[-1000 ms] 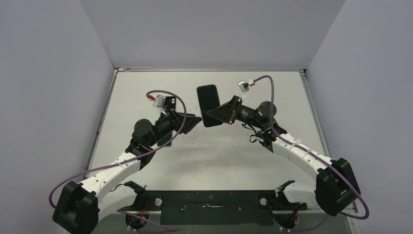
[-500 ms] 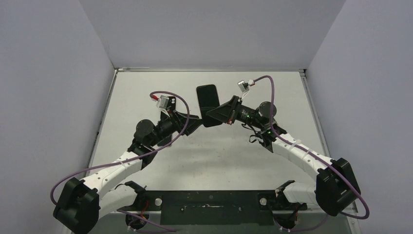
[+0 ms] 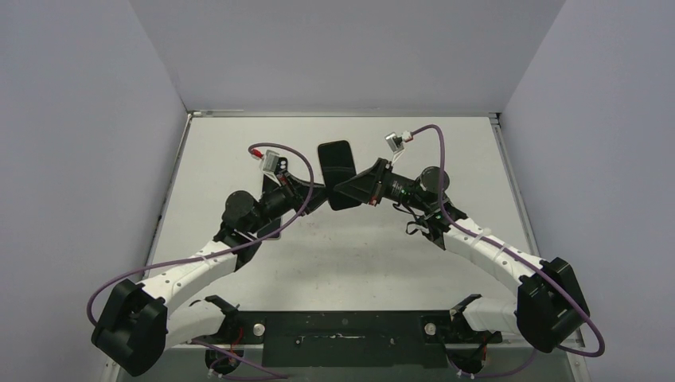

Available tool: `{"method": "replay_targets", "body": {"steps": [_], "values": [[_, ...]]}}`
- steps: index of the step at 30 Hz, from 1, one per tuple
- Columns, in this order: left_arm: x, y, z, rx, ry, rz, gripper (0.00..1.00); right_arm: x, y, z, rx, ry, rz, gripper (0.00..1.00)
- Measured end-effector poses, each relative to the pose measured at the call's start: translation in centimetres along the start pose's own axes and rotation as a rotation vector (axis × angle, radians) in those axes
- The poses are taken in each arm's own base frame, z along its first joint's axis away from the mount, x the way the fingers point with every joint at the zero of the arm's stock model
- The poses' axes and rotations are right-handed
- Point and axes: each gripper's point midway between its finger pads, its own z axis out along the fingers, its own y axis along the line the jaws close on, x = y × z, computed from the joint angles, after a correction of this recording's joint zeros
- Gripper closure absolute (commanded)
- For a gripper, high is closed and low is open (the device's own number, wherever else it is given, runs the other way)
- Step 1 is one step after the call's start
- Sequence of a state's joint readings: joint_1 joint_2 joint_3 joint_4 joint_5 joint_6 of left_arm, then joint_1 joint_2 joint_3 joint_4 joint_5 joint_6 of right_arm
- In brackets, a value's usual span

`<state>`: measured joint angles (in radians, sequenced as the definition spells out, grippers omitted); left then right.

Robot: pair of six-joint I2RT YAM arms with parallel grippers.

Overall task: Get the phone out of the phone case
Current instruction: Remove the phone case from the phone, then place the phone case at the center of the board.

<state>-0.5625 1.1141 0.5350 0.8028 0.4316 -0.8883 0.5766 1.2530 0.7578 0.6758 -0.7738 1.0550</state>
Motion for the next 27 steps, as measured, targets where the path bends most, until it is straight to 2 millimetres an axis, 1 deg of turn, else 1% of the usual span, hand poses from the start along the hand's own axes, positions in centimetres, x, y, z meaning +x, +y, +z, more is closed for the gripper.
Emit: {"method": "replay_targets", "body": {"steps": [2, 12, 14, 18, 20, 24, 27], "values": [[-0.3, -0.2, 0.1, 0.003, -0.006, 0.003, 1.0, 0.1, -0.2, 0.0, 0.006, 0.005, -0.001, 1.0], [-0.4, 1.3, 0.3, -0.075, 0.007, 0.002, 1.0, 0.7, -0.9, -0.6, 0.055, 0.024, -0.033, 1.0], [-1.3, 1.9, 0.3, -0.106, -0.017, 0.003, 1.0, 1.2, -1.0, -0.8, 0.064, 0.047, -0.039, 1.0], [-5.0, 3.0, 0.4, -0.164, -0.117, 0.026, 1.0, 3.3, -1.4, -1.2, 0.084, 0.124, -0.023, 1.0], [-6.1, 3.3, 0.5, -0.178, -0.145, 0.033, 1.0, 4.1, -1.7, -1.3, 0.096, 0.152, -0.015, 1.0], [-7.0, 4.6, 0.5, -0.225, -0.153, 0.04, 1.0, 5.0, -2.2, -1.5, 0.112, 0.18, -0.015, 1.0], [-7.2, 6.6, 0.2, -0.306, -0.118, 0.062, 1.0, 4.9, -2.7, -2.0, 0.141, 0.174, -0.027, 1.0]]}}
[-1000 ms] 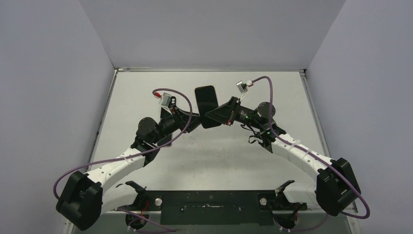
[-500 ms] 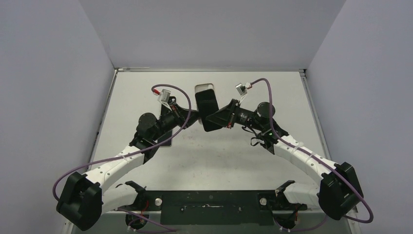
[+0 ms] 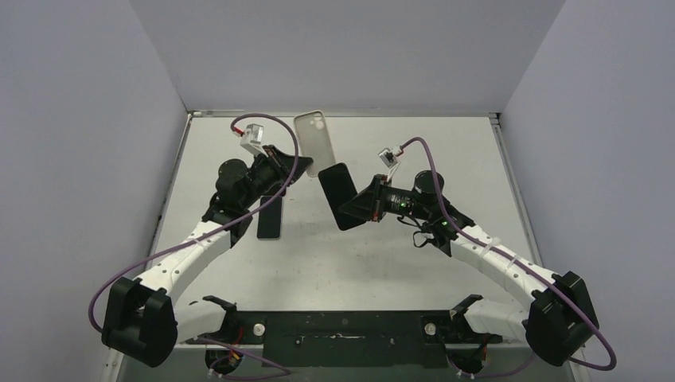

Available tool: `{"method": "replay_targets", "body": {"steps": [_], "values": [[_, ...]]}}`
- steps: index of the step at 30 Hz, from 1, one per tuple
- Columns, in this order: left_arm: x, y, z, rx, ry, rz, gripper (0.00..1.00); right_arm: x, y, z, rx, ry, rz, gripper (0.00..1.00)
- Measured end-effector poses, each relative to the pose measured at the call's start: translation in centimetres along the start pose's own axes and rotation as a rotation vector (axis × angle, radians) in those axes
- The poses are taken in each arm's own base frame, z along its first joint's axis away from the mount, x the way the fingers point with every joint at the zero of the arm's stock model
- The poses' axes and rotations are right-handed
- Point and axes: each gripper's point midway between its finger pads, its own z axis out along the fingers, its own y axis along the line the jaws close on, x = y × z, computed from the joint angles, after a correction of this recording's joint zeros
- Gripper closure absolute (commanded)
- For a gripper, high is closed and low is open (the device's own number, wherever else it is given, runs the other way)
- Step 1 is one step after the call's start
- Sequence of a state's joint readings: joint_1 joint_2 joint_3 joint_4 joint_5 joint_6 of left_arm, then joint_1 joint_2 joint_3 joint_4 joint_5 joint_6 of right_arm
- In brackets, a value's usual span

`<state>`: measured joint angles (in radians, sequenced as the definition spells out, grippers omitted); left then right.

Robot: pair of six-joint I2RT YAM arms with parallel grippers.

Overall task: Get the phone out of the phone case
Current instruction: Place the phone case at the center of the board.

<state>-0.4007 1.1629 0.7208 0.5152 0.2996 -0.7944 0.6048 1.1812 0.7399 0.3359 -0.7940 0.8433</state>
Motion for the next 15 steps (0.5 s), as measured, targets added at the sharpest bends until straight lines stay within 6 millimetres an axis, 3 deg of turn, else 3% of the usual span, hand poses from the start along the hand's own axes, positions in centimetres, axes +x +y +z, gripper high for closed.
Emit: {"method": "replay_targets", "body": {"steps": [6, 15], "values": [[1.6, 4.5, 0.8, -0.152, 0.139, 0.104, 1.0, -1.7, -2.0, -1.9, 0.117, -0.068, -0.052, 1.0], [8.8, 14.2, -0.6, -0.398, 0.457, 0.087, 1.0, -1.1, -5.1, -2.9, 0.251, -0.053, -0.078, 1.0]]}}
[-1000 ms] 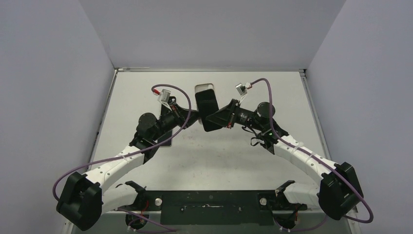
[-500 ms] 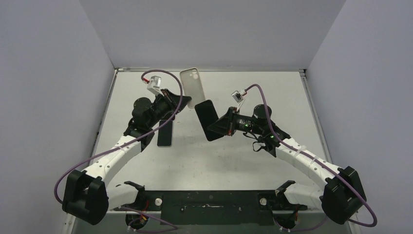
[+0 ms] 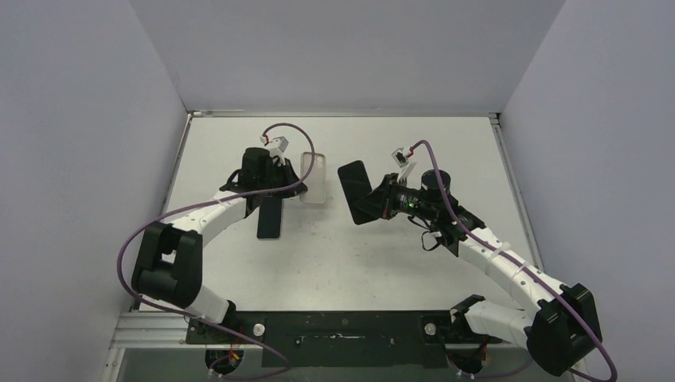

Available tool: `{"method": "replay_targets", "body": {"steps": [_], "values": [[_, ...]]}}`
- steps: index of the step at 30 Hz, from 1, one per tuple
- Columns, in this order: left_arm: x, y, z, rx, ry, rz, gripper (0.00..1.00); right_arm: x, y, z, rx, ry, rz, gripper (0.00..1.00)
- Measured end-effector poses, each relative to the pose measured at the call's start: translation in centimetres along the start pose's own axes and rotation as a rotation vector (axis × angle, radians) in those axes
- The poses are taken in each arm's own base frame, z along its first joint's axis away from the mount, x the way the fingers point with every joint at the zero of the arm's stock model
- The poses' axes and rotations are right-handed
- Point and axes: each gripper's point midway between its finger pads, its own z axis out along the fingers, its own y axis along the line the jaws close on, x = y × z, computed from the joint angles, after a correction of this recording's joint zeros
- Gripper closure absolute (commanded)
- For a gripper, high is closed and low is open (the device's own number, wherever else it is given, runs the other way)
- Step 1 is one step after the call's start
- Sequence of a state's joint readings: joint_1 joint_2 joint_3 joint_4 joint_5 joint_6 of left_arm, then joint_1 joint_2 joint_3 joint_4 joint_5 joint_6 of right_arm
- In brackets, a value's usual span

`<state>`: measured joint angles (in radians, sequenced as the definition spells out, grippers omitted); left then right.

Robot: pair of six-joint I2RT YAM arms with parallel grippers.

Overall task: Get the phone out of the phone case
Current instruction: Place the phone case at the center of the board.

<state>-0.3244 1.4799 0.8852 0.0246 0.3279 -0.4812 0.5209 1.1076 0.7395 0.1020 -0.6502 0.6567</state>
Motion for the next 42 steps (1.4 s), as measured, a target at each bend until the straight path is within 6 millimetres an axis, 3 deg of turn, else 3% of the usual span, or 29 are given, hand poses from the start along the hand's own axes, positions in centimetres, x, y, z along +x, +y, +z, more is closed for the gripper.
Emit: {"method": "replay_targets", "body": {"steps": [5, 15, 24, 33, 42], "values": [[0.5, 2.7, 2.6, -0.055, 0.097, -0.034, 1.0, 0.2, -0.5, 0.0, 0.013, 0.009, -0.011, 1.0], [-0.2, 7.3, 5.6, -0.136, 0.159, -0.081, 1.0, 0.4, -1.4, -0.2, 0.04, 0.015, -0.016, 1.0], [1.2, 9.1, 6.2, -0.191, 0.218, -0.1, 1.0, 0.6, -1.7, -0.3, 0.052, 0.02, -0.007, 1.0], [0.6, 9.8, 6.6, -0.212, 0.216, -0.106, 1.0, 0.8, -1.9, -0.4, 0.057, 0.024, -0.004, 1.0], [0.4, 10.1, 6.8, -0.231, 0.21, -0.104, 0.83, 0.7, -1.7, -0.5, 0.057, 0.018, -0.007, 1.0]]}}
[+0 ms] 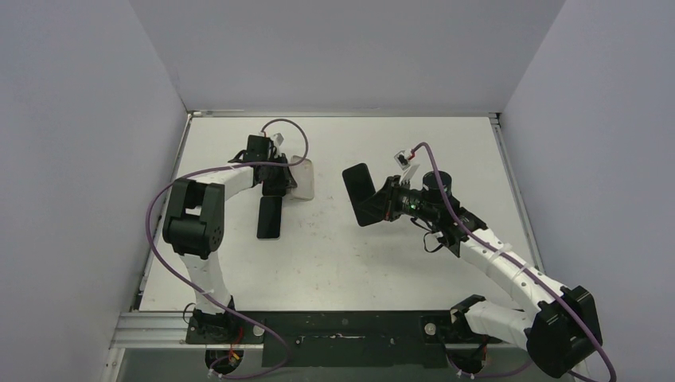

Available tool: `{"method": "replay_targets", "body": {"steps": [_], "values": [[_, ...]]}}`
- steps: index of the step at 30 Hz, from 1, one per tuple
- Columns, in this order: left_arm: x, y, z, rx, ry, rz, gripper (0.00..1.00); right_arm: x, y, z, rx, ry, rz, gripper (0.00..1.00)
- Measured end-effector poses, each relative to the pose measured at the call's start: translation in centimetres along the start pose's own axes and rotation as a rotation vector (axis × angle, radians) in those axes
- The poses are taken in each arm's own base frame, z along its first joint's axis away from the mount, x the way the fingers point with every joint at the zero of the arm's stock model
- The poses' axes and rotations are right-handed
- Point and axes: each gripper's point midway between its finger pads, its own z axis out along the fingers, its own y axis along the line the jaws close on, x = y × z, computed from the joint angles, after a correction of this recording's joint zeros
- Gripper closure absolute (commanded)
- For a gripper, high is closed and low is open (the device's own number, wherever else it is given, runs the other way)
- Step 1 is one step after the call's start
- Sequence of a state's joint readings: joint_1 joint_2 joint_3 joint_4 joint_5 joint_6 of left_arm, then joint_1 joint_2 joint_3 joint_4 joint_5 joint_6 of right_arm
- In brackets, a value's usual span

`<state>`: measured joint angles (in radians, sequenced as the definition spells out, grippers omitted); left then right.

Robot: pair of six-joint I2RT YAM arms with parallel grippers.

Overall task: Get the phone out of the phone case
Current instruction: Place the phone case at the center of the board.

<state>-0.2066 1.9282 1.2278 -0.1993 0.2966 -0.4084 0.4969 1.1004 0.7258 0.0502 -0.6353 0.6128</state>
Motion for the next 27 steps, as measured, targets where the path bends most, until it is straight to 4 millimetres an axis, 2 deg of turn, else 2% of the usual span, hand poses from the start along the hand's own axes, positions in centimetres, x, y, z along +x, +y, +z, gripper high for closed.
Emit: {"method": "replay_targets", "body": {"steps": [4, 9, 15, 20, 23, 27], "values": [[-0.2, 0.5, 0.0, -0.026, -0.011, 0.001, 0.71, 0.1, 0.0, -0.1, 0.0, -0.002, -0.001, 1.0], [-0.5, 1.3, -0.2, -0.069, -0.025, -0.002, 0.61, 0.0, 0.1, -0.2, -0.002, -0.005, -0.003, 1.0], [-1.5, 0.7, -1.7, -0.076, -0.057, 0.005, 0.46, 0.1, 0.0, -0.2, 0.0, -0.003, -0.001, 1.0], [-3.1, -1.1, -4.3, -0.041, -0.118, 0.001, 0.21, 0.6, -0.6, 0.0, 0.018, -0.003, 0.004, 1.0], [-3.5, -3.0, -7.0, 0.0, -0.171, -0.013, 0.06, 1.4, -1.1, 0.2, 0.045, 0.001, 0.006, 1.0], [-2.8, -6.2, -10.5, 0.07, -0.222, -0.031, 0.03, 2.8, -1.2, 1.0, 0.077, 0.009, -0.007, 1.0]]}}
